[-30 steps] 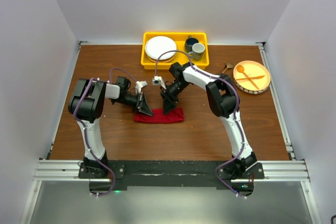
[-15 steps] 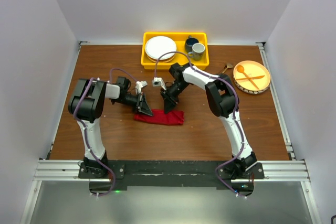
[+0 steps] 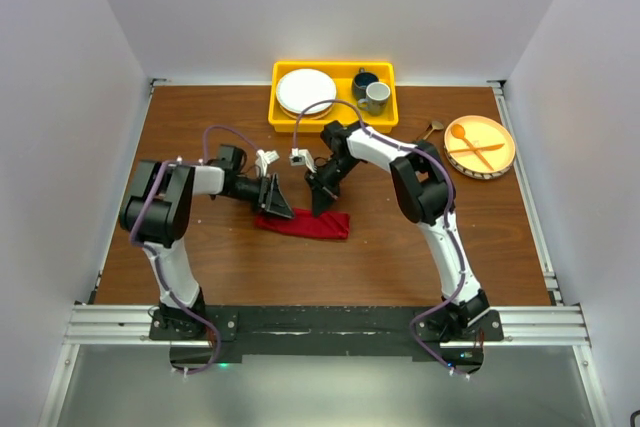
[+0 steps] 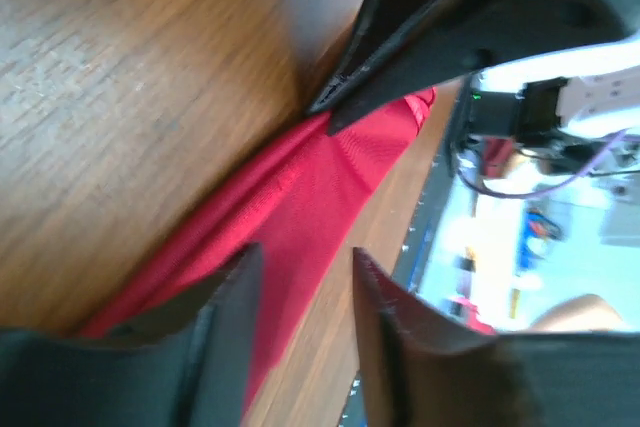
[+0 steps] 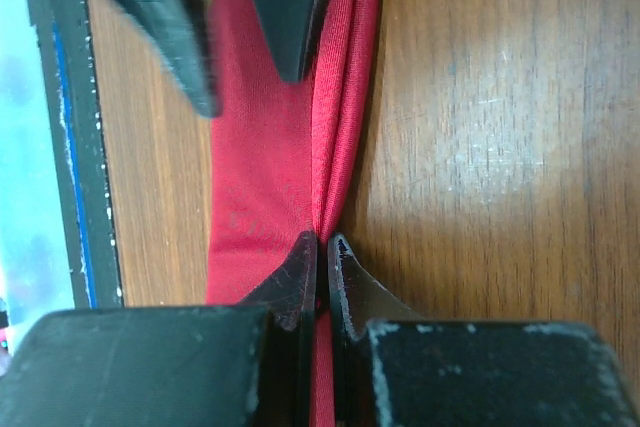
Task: Fold the napkin into a case and place the utensils inside
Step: Pick up the smaller rectangle-folded napkin from the center of the board, then turn over the smaller rectangle-folded napkin at the center of the board.
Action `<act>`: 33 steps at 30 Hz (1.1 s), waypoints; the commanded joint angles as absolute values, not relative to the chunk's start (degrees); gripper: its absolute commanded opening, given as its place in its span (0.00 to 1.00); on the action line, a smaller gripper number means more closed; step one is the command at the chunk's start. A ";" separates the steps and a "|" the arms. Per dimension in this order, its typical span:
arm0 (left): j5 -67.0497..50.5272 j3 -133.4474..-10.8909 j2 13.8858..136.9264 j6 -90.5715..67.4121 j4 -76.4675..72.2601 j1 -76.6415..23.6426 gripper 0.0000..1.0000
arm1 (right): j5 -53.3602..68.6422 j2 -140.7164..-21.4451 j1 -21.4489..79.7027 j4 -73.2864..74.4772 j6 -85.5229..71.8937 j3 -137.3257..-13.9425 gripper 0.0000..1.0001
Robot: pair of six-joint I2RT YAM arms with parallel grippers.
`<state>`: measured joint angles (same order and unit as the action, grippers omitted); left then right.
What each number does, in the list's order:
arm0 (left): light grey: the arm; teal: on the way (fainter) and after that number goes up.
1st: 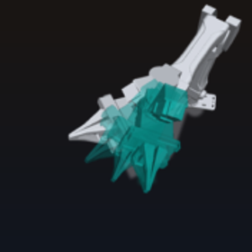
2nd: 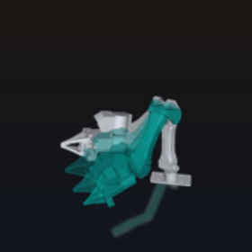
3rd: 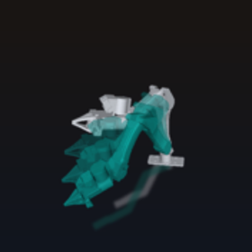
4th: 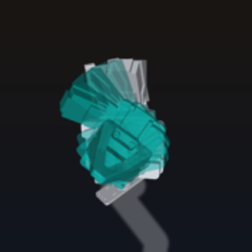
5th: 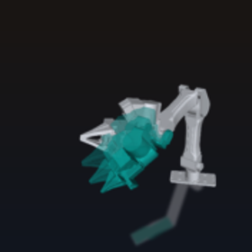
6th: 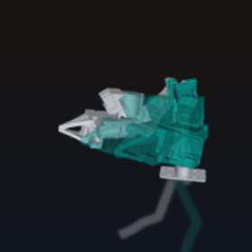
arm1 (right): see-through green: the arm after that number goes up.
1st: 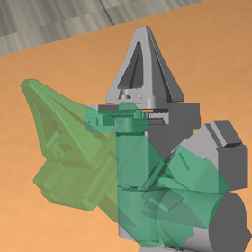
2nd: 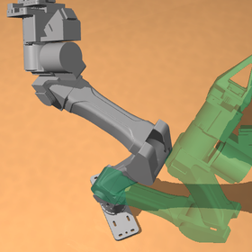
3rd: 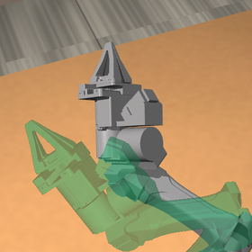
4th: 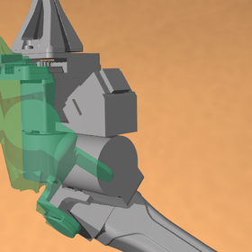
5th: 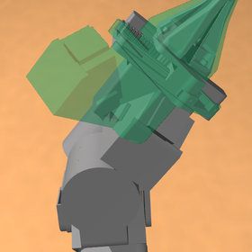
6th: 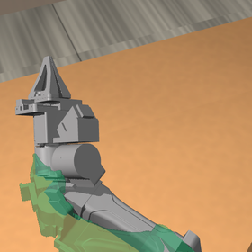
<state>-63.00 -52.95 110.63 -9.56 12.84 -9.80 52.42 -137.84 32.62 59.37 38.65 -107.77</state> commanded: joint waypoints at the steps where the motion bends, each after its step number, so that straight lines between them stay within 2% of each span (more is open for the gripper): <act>1: -56.16 -52.64 101.35 -8.53 8.26 -7.83 0.70 | 45.54 -130.27 32.96 51.97 36.39 -104.60 0.00; 2: -56.08 -53.34 99.86 -8.35 8.78 -7.21 0.78 | 42.83 -128.17 32.87 50.55 35.78 -102.94 0.00; 3: -55.55 -55.18 97.23 -8.09 9.31 -5.81 0.80 | 41.50 -126.84 32.87 49.23 35.77 -102.05 0.00; 4: -54.94 -56.15 95.99 -7.65 10.10 -4.93 0.95 | 39.92 -125.70 32.87 45.91 35.34 -101.17 0.00; 5: -54.50 -57.12 95.02 -7.30 10.98 -2.75 1.00 | 37.21 -124.64 32.87 44.49 34.90 -99.51 0.00; 15: -51.16 -64.60 91.41 -0.36 20.65 8.52 1.00 | 16.91 -111.73 33.31 20.61 35.42 -89.14 0.00; 21: -49.57 -64.60 91.49 -0.26 20.92 10.55 1.00 | 2.06 -105.82 39.10 0.31 41.46 -72.97 0.00; 24: -49.48 -64.69 91.58 -0.44 21.00 11.07 1.00 | -1.65 -104.94 42.79 -6.73 43.85 -67.25 0.00; 33: -49.31 -63.81 90.79 -0.52 20.84 11.43 1.00 | -8.17 -102.57 49.12 -11.87 44.65 -59.24 0.00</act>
<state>-49.15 -63.22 92.66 -1.83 21.58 10.87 -3.40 -106.61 47.90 -5.32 43.42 -60.69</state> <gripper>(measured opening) 0.997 0.027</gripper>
